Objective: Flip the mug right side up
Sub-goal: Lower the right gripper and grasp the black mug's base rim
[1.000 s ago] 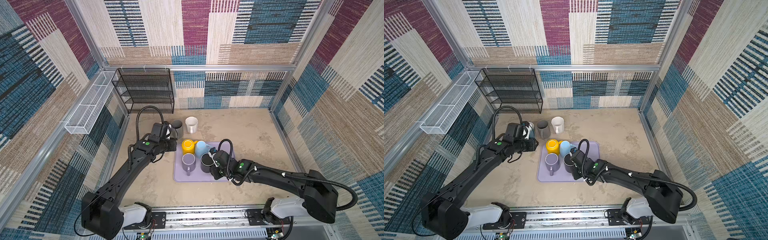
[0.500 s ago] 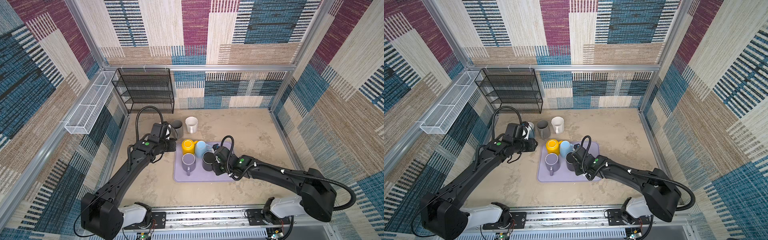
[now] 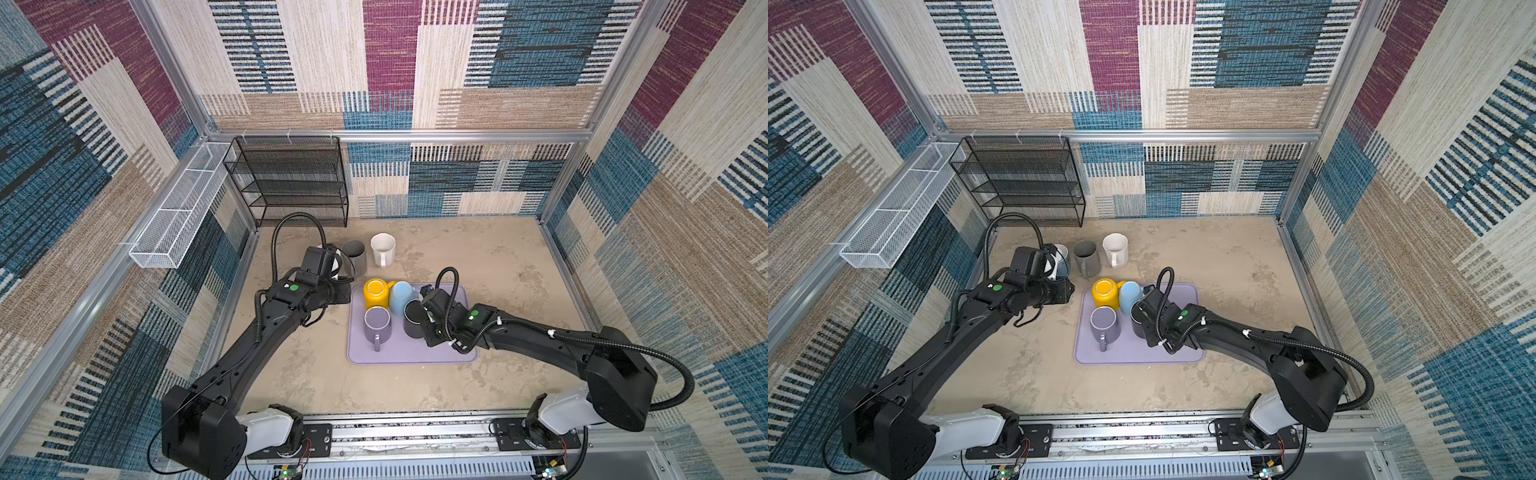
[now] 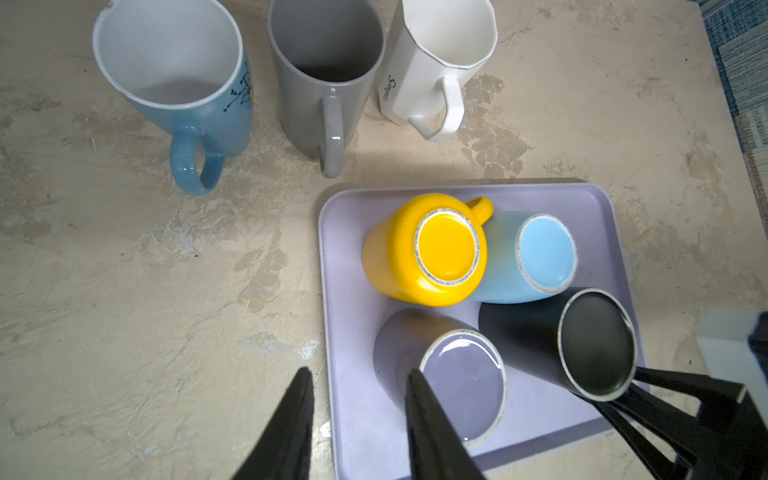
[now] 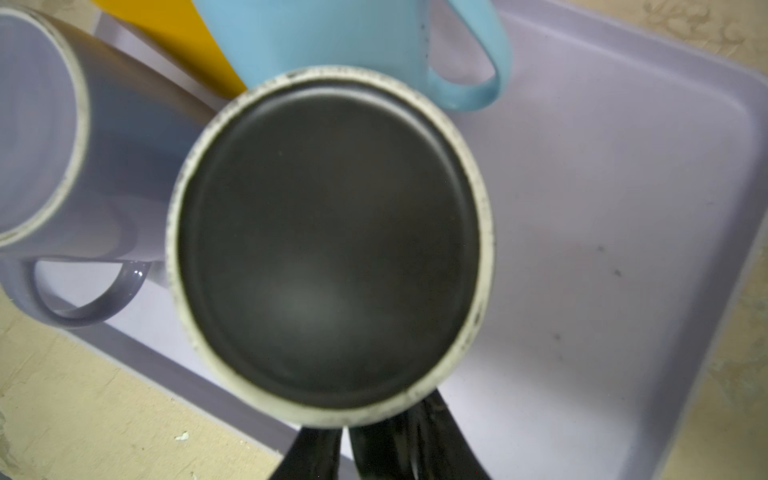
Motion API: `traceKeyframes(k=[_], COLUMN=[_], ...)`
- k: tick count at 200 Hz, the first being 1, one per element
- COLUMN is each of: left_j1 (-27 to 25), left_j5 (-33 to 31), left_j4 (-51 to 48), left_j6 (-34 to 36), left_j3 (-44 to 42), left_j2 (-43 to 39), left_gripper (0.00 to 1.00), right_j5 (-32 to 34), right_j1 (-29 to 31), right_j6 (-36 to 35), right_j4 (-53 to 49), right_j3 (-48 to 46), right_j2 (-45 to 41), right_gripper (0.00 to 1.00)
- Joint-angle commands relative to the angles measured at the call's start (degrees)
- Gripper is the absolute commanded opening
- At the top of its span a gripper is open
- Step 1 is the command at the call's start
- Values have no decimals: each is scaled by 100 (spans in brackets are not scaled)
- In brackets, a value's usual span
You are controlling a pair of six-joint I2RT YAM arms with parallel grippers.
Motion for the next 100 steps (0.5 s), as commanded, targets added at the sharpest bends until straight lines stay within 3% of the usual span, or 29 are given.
traceKeyframes(k=[1,22,68,100], left_j1=[1,0,5,2], left_j5=[-40,-32,-27,2], left_j4=[-37,-38,-62,-62], left_j6=[138,150,163,158], left_j3=[19,32,70,89], left_j2=[-8,3,-12,-53], left_gripper=[34,34,35,35], right_j5=[174,201,142,68], right_j1=[-5,0,1,0], right_j6=[-33,-36,-104,-203], right_j4=[-82,-125,-154,-168], right_j3=[105,178,259,303], right_j2=[84,127,145,-51], right_gripper=[27,22,0,0])
